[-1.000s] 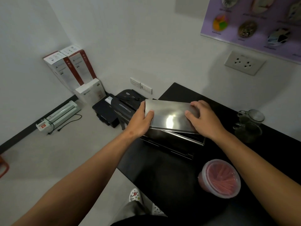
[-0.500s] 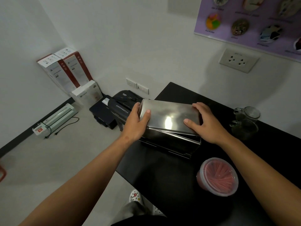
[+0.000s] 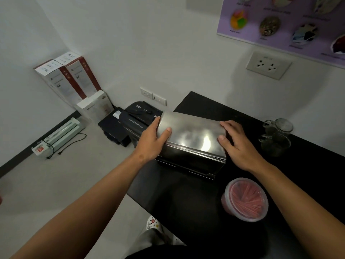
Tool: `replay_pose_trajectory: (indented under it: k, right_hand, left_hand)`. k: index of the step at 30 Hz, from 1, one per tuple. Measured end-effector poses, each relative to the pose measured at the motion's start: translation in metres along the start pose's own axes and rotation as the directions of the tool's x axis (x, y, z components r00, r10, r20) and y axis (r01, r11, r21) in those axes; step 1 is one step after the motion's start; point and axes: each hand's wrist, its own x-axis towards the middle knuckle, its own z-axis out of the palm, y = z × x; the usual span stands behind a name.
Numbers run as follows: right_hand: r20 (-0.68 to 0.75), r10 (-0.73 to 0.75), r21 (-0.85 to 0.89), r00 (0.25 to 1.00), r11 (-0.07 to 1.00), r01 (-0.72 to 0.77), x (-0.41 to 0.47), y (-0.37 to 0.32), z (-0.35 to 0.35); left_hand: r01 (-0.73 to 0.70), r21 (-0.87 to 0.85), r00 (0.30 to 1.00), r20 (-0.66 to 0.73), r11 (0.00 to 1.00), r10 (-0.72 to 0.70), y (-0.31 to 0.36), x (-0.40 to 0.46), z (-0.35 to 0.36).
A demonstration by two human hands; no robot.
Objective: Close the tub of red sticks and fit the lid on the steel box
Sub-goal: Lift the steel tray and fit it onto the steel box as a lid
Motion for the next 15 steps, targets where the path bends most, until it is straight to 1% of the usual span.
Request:
replay_pose_trajectory:
  k: [2, 4, 7, 12, 15]
  right_hand:
    - [-0.013, -0.011, -0.008, 1.0, 1.0, 0.011, -0.003, 0.003, 0.006]
    - [-0.042, -0.002, -0.004, 0.999, 1.0, 0.002, -0.003, 0.003, 0.011]
    - [-0.072, 0.014, 0.004, 0.997, 1.0, -0.013, -0.001, 0.001, 0.015]
    - [-0.082, 0.028, -0.008, 0.996, 1.0, -0.029, -0.002, 0.001, 0.018]
    - [-0.074, 0.034, -0.028, 0.997, 0.999, -0.036, -0.003, 0.0, 0.018]
  left_hand:
    - [-0.002, 0.036, 1.0, 0.021, 0.999, 0.001, 0.001, 0.001, -0.002]
    - [-0.027, 0.047, 0.999, 0.032, 0.999, 0.026, 0.002, 0.003, -0.005]
    - [-0.022, 0.059, 0.999, 0.032, 0.998, 0.02, 0.004, 0.005, -0.008]
    - [-0.033, 0.076, 0.999, 0.045, 0.997, 0.03, 0.003, 0.004, -0.008]
    - [-0.013, 0.072, 0.999, 0.035, 0.997, 0.011, 0.001, 0.003, -0.007]
